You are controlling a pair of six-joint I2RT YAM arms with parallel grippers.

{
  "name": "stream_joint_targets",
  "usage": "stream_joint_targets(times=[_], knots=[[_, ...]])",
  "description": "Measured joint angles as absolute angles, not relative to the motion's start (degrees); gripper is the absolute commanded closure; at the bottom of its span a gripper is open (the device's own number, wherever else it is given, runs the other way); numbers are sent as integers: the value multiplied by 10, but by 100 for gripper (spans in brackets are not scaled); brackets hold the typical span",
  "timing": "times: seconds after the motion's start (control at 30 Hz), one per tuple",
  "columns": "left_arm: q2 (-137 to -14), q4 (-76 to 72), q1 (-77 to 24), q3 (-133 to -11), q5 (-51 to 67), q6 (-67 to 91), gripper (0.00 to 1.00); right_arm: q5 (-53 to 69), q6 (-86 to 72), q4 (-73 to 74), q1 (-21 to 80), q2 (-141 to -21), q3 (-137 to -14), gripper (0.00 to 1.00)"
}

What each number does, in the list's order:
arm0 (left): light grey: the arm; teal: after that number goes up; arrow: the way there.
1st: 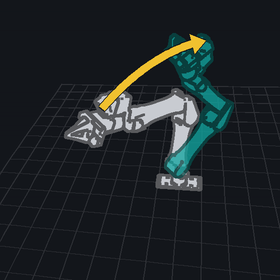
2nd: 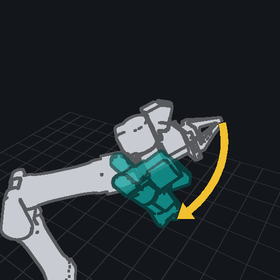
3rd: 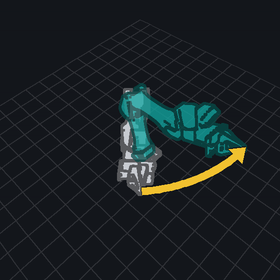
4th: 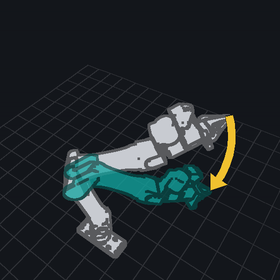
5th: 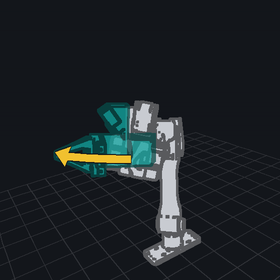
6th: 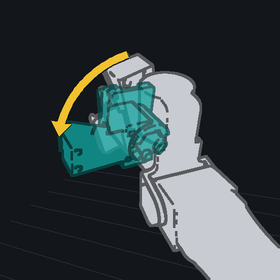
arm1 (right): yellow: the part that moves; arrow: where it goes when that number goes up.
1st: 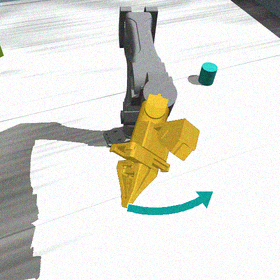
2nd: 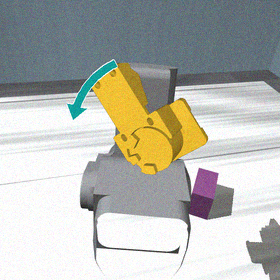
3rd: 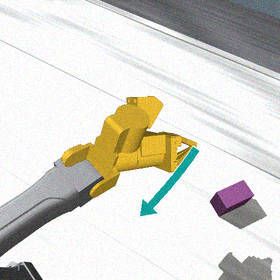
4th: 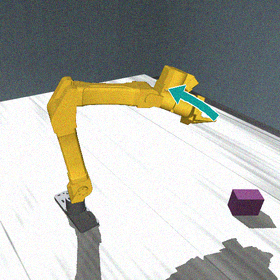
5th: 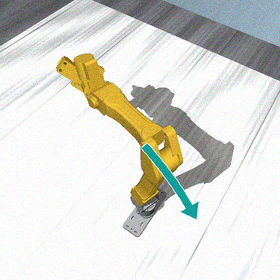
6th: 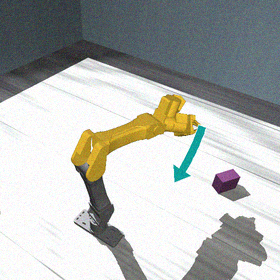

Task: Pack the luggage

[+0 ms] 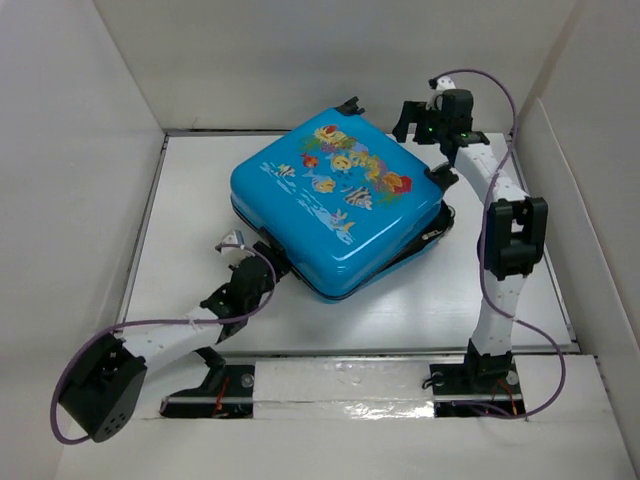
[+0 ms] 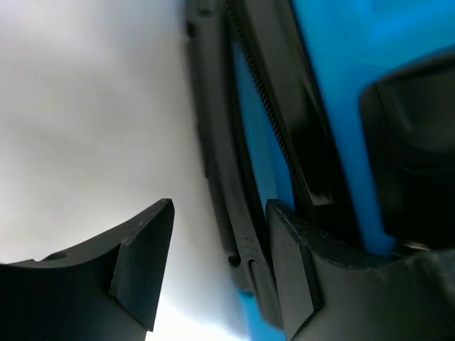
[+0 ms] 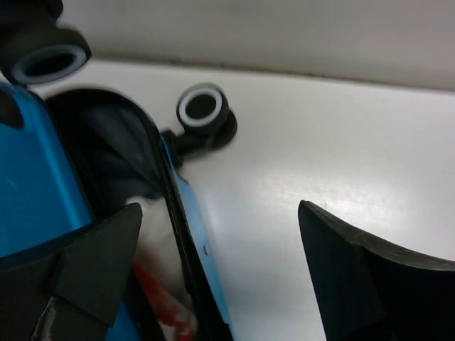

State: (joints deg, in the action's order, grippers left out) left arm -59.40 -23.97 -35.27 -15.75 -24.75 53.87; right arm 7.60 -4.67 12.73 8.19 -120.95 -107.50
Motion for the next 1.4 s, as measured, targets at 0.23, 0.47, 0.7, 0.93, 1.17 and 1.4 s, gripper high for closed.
stream_joint_targets(times=[0.23,0.47,0.7,0.93,1.17,1.4], knots=[[-574,-237,-444,-147,-225,556,47,259,-132,106,16,-1107,-1014,28],[-604,-249,-465,-159,-240,557,47,252,-157,-16,-29,-706,-606,90],[-639,-239,-469,-196,-229,530,47,211,-164,-51,-21,-439,-328,92],[-686,-229,-468,-237,-209,508,24,220,-148,-37,-17,-504,-284,92],[-704,-192,-443,-282,-175,483,15,220,-138,-43,-16,-595,-338,91],[-666,-166,-437,-289,-136,468,43,197,-124,-22,3,-546,-353,74]])
